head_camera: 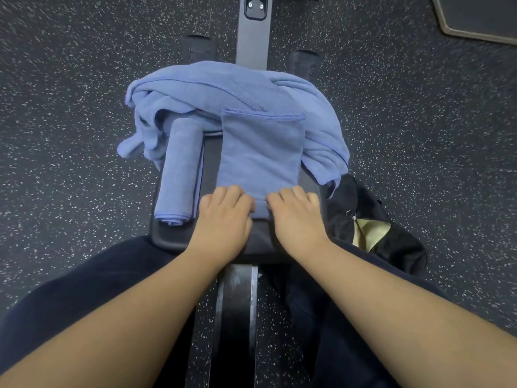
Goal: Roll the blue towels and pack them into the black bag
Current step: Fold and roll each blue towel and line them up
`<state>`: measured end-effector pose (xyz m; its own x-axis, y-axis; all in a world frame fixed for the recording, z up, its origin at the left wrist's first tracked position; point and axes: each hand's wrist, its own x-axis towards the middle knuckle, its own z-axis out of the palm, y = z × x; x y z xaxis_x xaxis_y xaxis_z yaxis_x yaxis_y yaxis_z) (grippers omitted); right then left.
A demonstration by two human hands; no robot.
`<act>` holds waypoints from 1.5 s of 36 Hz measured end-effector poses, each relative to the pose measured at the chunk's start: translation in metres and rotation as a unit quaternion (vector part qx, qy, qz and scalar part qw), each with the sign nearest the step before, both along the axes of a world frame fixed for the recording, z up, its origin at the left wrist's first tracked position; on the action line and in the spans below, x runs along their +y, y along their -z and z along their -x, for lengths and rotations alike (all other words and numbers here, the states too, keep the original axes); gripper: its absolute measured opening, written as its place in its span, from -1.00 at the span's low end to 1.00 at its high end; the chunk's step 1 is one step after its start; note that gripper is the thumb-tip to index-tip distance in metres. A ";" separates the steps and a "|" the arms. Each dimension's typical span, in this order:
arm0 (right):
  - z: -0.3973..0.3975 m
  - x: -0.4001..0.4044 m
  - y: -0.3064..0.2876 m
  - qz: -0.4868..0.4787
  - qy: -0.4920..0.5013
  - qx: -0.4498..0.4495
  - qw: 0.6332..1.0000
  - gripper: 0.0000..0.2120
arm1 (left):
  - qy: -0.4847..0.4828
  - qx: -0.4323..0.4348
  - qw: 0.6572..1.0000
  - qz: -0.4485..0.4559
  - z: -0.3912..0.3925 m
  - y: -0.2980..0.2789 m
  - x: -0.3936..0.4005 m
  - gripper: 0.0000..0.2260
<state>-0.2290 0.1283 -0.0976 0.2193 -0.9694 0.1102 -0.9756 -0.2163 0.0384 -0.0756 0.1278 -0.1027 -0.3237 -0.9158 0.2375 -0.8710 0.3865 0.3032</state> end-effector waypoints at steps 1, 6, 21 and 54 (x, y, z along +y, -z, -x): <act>0.000 0.000 0.002 0.010 0.000 0.000 1.000 -0.76 | -0.005 -0.003 1.000 -0.002 0.001 0.000 0.001 -0.84; -0.003 -0.002 0.001 0.086 -0.015 -0.043 0.995 -0.88 | 0.004 -0.014 1.000 -0.011 0.001 0.003 0.003 -0.73; -0.005 0.007 0.007 0.076 -0.035 -0.032 0.996 -0.75 | 0.018 0.044 0.999 -0.003 -0.003 0.014 -0.007 -0.63; 0.002 -0.016 -0.016 -0.175 -0.005 -0.106 0.979 -0.70 | 0.002 -0.062 0.997 -0.040 -0.001 0.011 -0.011 -0.73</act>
